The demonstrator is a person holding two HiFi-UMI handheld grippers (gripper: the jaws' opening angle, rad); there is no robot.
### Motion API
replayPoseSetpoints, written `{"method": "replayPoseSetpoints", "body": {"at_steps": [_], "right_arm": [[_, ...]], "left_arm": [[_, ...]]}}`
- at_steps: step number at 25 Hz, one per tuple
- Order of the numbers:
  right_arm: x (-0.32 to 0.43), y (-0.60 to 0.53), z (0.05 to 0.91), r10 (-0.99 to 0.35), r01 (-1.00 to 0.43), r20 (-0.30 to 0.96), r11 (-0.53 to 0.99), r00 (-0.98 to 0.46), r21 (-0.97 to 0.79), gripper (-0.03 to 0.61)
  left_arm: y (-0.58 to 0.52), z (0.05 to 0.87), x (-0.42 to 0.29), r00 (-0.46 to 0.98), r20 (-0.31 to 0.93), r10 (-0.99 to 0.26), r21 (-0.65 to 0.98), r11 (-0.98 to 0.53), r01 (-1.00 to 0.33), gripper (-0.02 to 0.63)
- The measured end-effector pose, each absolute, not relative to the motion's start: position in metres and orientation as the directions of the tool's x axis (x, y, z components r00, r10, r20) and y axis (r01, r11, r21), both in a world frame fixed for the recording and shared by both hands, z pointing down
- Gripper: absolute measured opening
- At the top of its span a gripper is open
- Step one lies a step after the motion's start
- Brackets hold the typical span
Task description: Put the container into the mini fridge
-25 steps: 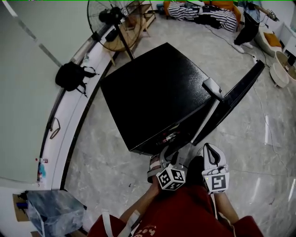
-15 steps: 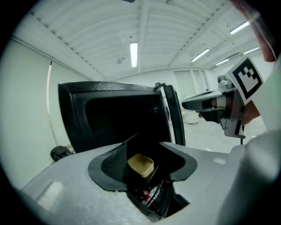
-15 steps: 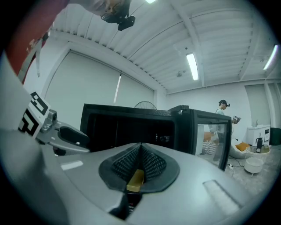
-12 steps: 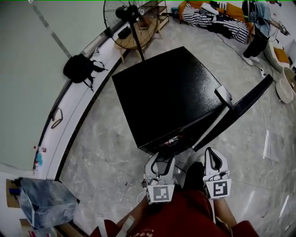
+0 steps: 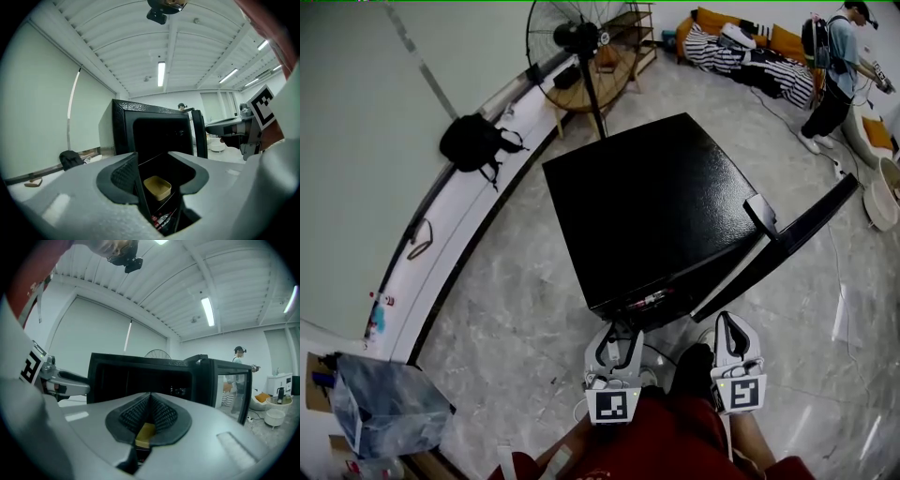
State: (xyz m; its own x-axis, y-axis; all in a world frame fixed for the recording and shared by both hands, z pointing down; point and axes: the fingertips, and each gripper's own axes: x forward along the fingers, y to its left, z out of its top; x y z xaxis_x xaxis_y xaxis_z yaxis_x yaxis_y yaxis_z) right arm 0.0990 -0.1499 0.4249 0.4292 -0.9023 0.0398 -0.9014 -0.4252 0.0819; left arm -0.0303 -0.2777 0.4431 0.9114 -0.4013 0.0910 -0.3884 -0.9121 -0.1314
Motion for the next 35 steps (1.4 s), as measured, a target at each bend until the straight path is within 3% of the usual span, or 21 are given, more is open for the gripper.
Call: {"method": "replayPoseSetpoints", "body": {"at_steps": [3, 10, 35], "right_arm": [[0.101, -0.149, 0.421, -0.898, -0.897, 0.037, -0.434, 0.438, 0.077, 0.0], [0.109, -0.143, 0.414, -0.891, -0.89, 0.034, -0.449, 0.453, 0.084, 0.0], [0.107, -0.147, 0.416, -0.875, -0.873, 0.036, -0.479, 0.483, 0.095, 0.0]], "left_arm": [[-0.279, 0.439, -0.034, 0.903, 0.078, -0.423, -0.106, -0.904, -0.414, 0.18], [-0.283, 0.433, -0.044, 0.886, 0.045, -0.462, -0.073, -0.886, -0.458, 0.008], [-0.282, 0.425, -0.026, 0.912, 0.019, -0.409, -0.063, -0.911, -0.407, 0.006]]}}
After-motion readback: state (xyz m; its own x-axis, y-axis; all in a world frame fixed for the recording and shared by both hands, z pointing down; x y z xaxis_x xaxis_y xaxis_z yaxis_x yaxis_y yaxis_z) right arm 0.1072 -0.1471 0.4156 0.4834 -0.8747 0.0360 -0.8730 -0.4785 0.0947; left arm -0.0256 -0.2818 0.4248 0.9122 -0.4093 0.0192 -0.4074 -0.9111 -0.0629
